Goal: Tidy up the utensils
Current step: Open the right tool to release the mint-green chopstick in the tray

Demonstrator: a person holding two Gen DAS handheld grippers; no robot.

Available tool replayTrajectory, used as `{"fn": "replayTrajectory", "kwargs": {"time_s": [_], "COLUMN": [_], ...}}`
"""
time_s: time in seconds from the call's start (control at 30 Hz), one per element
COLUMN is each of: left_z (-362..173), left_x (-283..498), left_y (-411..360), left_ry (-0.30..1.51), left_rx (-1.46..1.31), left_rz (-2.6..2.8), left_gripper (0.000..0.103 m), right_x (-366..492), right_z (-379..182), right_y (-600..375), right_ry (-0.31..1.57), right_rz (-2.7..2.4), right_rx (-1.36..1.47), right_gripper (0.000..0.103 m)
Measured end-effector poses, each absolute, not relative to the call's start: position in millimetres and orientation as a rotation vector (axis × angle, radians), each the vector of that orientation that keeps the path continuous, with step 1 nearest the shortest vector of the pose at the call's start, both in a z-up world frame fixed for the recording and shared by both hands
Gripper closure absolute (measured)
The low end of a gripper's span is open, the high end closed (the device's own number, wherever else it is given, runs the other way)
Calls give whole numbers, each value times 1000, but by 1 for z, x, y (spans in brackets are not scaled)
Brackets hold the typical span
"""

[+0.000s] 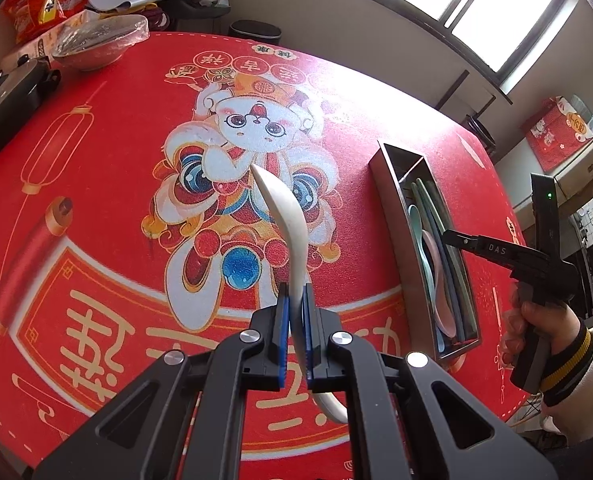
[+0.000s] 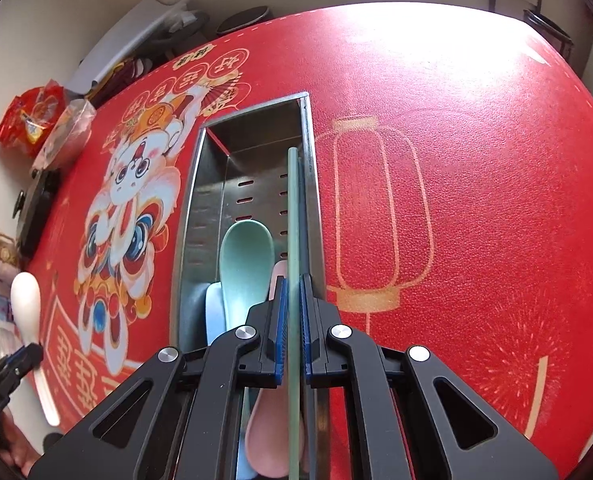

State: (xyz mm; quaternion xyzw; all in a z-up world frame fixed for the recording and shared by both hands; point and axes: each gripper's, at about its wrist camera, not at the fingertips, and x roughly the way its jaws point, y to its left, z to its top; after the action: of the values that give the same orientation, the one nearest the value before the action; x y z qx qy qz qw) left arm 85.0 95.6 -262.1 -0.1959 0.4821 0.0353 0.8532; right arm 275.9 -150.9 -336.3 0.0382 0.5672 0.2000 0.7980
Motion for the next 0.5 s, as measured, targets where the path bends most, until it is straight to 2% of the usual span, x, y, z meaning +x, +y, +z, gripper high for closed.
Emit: {"fn": "replayTrajectory", "kwargs": {"time_s": [0.2, 0.23, 0.3, 0.33, 0.5], "left_z": [-257, -256, -255, -254, -254], "left_x": [90, 92, 98, 101, 122], "left_y": [91, 88, 82, 78, 49], "left_ry": [1025, 1028, 1037, 1042, 1071], "left_rx": [-408, -404, -393, -386, -331], "left_rz": [77, 72, 57, 47, -12], "left_gripper": [97, 97, 97, 97, 97], "right_x": [272, 269, 264, 260, 247], "right_z": [-325, -321, -315, -312, -308], "right_y": [-160, -163, -168, -172, -189], "right_ry": [1199, 1186, 1160, 1143, 1128], "right_rz": [428, 420, 409, 407, 431], "right_rx": [123, 117, 114, 124, 157], "right_gripper": [95, 92, 63, 36, 35]}}
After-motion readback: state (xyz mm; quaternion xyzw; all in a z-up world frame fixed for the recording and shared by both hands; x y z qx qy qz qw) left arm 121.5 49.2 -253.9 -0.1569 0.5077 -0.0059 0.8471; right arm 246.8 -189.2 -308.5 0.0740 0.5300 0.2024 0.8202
